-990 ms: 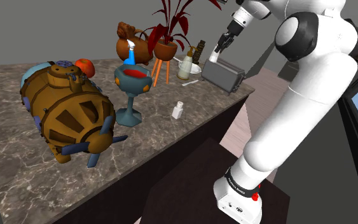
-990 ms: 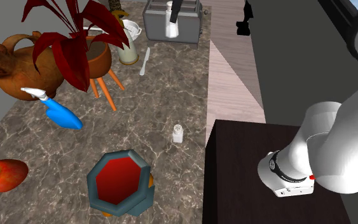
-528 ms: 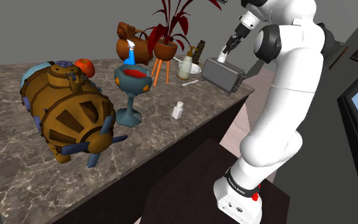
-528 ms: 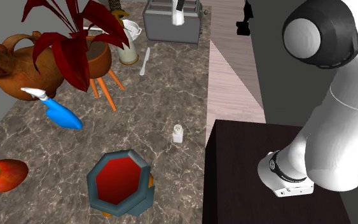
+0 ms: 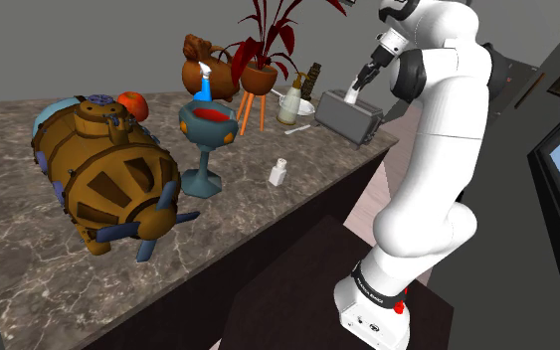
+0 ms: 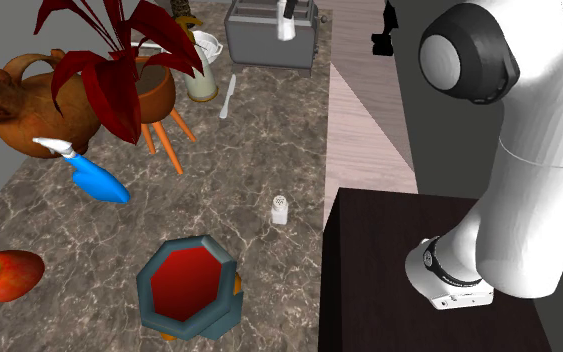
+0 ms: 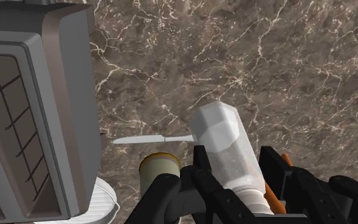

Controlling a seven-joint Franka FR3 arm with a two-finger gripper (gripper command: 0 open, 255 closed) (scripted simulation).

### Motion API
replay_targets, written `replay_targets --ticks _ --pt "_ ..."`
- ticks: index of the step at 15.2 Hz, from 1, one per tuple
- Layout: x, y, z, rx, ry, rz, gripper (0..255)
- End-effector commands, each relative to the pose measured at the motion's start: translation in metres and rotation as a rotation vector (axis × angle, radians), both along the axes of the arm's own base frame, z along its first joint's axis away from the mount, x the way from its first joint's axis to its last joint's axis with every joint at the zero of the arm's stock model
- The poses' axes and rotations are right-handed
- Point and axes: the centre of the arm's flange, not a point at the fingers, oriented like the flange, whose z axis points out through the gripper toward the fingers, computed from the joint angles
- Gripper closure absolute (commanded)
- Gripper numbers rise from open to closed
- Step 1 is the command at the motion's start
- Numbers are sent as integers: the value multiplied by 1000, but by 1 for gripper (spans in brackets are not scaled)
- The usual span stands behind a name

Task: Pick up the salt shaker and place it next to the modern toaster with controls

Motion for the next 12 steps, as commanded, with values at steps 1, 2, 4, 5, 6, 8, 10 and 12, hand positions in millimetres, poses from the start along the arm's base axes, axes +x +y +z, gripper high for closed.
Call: replay_targets --ticks 1,2,4,5,6,8,10,12 --pt "-1 0 -11 -1 0 0 255" --pt "-1 0 -16 -1 0 0 255" --pt "-1 0 -27 -1 0 0 255" --pt "-1 0 -32 -1 0 0 255" --pt "-1 0 -37 -1 0 0 255" --pt "-1 0 -48 -1 0 0 255" --pt "-1 0 -58 -1 0 0 255" --pt "-1 0 -69 -1 0 0 255"
